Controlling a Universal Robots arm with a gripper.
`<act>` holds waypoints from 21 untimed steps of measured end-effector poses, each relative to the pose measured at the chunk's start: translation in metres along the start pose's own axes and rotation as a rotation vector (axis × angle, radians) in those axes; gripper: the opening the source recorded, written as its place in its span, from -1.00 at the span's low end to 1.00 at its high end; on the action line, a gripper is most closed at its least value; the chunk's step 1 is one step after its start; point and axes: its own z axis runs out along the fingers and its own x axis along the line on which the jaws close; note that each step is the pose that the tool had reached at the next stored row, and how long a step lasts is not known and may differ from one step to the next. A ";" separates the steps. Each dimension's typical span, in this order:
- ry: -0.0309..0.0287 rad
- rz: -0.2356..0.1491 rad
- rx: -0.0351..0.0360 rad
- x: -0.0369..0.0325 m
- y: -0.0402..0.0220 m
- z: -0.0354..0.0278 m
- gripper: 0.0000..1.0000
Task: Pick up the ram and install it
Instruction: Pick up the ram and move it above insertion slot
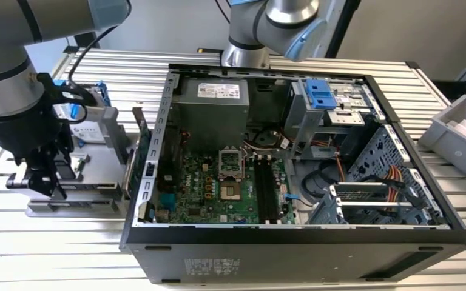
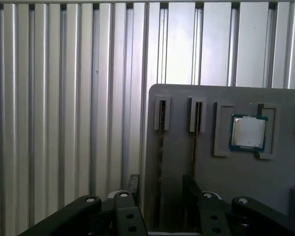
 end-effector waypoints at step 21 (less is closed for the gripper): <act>0.0014 0.003 -0.0040 0.0056 0.0000 0.0237 1.00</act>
